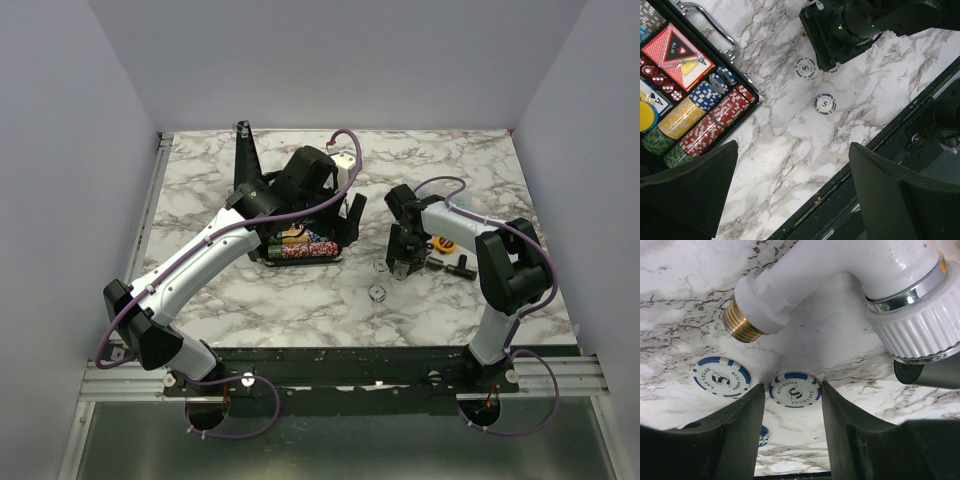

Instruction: Pack up texas hold em set

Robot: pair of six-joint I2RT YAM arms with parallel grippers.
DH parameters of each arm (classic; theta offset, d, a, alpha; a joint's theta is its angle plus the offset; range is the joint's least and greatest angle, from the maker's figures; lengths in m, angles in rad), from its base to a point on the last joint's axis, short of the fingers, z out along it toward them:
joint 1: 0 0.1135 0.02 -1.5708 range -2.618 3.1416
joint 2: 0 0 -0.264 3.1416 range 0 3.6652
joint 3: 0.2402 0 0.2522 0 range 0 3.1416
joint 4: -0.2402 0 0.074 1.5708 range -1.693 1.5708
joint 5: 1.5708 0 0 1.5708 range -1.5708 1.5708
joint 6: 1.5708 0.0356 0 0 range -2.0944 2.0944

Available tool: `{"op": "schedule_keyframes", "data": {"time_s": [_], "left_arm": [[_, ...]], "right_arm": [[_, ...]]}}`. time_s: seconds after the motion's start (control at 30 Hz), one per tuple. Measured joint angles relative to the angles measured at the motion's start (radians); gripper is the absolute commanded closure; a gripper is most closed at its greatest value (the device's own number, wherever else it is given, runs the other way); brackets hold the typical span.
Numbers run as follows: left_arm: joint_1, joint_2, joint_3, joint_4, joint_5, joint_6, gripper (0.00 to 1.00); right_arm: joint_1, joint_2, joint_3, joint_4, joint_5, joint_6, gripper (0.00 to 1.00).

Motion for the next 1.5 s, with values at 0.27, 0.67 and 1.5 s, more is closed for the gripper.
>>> {"op": "schedule_keyframes", "data": {"time_s": [0.27, 0.67, 1.5], "left_arm": [[0.000, 0.000, 0.000, 0.000, 0.000, 0.000, 0.08], [0.000, 0.000, 0.000, 0.000, 0.000, 0.000, 0.08], [0.000, 0.000, 0.000, -0.001, 0.000, 0.000, 0.08]], "right_arm": [[0.000, -0.002, 0.000, -0.001, -0.001, -0.006, 0.59], [0.004, -0.042, -0.004, -0.026, -0.001, -0.005, 0.61], [0.212, -0.103, -0.028, -0.034, -0.113, 0.131, 0.58]]}}
